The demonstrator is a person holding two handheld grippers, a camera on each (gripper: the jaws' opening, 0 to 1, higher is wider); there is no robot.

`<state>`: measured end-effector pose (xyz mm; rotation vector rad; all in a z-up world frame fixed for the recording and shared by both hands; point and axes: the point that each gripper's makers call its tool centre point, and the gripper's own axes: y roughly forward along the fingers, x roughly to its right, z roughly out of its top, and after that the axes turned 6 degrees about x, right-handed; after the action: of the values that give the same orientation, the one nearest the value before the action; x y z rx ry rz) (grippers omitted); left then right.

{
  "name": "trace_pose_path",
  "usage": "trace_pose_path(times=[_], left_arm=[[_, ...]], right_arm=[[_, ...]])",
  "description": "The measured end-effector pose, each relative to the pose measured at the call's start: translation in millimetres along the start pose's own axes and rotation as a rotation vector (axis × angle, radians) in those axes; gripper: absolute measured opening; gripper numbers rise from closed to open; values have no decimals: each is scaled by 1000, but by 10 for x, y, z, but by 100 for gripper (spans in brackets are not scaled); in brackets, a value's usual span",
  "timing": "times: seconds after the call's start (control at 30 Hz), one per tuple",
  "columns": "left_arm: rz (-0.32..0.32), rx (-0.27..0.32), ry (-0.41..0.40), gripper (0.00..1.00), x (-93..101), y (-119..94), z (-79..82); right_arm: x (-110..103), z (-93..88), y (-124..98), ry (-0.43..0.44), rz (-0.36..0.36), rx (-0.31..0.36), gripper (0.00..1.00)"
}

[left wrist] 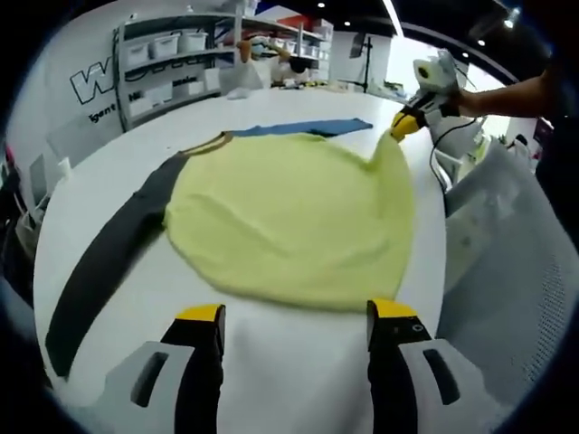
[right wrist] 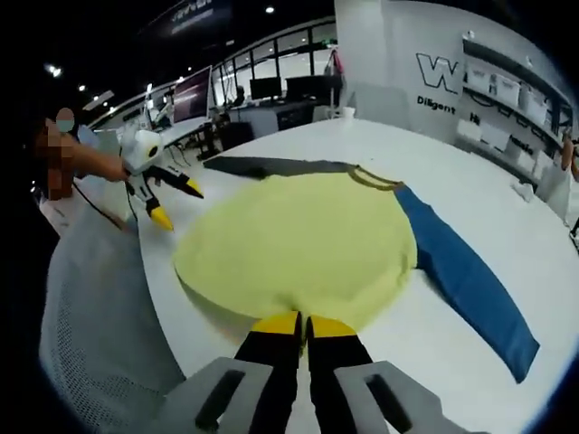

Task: Fold the garment on the visible template until the final outline fits inside the template.

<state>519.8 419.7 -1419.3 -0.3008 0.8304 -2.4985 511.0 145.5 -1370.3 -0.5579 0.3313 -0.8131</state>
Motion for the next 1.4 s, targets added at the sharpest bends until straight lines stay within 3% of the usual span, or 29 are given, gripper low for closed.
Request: trace_pose_path(times=[0.23, 0.43, 0.7, 0.93, 1.2, 1.4], left_arm=[[-50, -25, 30, 74, 277, 128, -75], [-44, -62, 108, 76, 398, 276, -116], [2, -79, 145, 56, 274, 298, -76], [-1, -92, 182, 8, 264, 229, -67], [35, -74, 140, 6, 140, 192, 9], [5, -72, 155, 6, 171, 169, -18]], right_arm=[[7, -18, 7, 3, -3, -5, 0], [17, 21, 2, 17, -7, 7, 0], [66, 60, -29, 25, -18, 19, 0], [92, 55, -42, 31, -24, 21, 0], [97, -9, -40, 38, -27, 8, 0], [105, -27, -35, 47, -27, 7, 0]])
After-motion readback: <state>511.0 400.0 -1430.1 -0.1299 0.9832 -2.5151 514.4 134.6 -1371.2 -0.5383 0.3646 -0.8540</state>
